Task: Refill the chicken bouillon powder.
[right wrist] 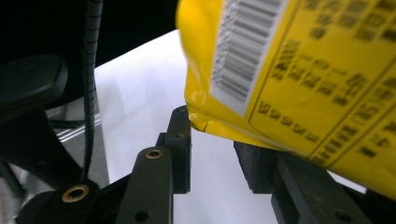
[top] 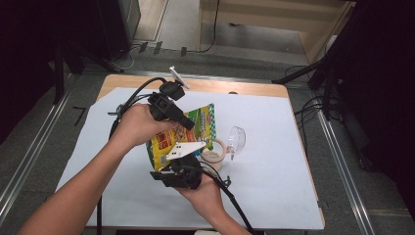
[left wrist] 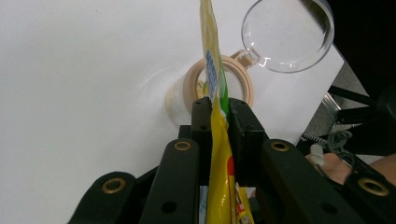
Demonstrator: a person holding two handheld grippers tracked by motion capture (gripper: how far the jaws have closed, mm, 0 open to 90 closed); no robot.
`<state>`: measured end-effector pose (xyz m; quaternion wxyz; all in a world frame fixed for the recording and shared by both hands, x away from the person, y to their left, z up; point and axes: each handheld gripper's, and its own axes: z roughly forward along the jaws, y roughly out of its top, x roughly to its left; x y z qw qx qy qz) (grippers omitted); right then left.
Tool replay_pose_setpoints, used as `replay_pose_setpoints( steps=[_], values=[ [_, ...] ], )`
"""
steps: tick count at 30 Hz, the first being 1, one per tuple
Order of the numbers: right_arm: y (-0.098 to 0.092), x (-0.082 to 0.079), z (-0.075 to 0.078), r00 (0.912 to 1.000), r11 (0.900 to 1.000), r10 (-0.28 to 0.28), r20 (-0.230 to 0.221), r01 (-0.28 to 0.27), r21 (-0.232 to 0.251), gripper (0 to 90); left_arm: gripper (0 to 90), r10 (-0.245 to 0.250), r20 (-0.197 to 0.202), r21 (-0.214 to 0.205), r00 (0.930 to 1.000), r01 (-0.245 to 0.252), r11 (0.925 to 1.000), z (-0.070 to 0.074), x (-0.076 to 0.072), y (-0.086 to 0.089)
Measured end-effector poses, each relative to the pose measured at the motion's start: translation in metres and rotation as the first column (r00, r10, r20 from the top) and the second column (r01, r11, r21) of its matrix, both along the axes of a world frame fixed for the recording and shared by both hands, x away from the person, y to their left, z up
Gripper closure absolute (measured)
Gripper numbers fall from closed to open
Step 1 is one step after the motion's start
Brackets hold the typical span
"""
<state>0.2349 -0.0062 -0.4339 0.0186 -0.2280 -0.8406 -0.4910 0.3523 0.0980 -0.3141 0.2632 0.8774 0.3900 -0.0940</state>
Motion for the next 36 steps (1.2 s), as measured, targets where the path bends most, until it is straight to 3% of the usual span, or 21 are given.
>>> replay_pose_setpoints(
  steps=[12, 17, 25, 31, 36],
  values=[
    [-0.0008, 0.001, 0.0003, 0.9997, 0.9996, 0.005, -0.022, -0.005, 0.029, 69.1, 82.4, -0.002, -0.003, 0.015, 1.0, 0.002, 0.9999, -0.0012, 0.0023, -0.0021],
    [-0.0012, -0.0004, 0.0006, 0.9998, 0.9996, 0.009, -0.018, -0.008, 0.027, 69.6, 80.2, -0.019, 0.004, -0.013, 0.9998, 0.019, 0.9997, -0.0023, 0.0008, -0.0004],
    [-0.0016, 0.0, -0.0011, 0.9994, 0.9991, 0.018, -0.031, -0.017, 0.038, 71.8, 84.4, -0.035, 0.019, 0.015, 0.9992, 0.035, 0.9993, -0.0021, 0.0, -0.0027],
    [-0.001, -0.0002, -0.0015, 0.9996, 0.9994, 0.014, -0.024, -0.013, 0.032, 71.4, 85.9, -0.044, 0.0, 0.005, 0.999, 0.044, 0.999, -0.0013, 0.0005, -0.0035],
    [-0.0014, 0.0001, 0.0003, 0.9997, 0.9993, 0.013, -0.019, -0.012, 0.035, 73.7, 86.1, -0.047, 0.013, 0.021, 0.9988, 0.047, 0.9987, 0.0002, 0.0003, -0.0043]
  ],
)
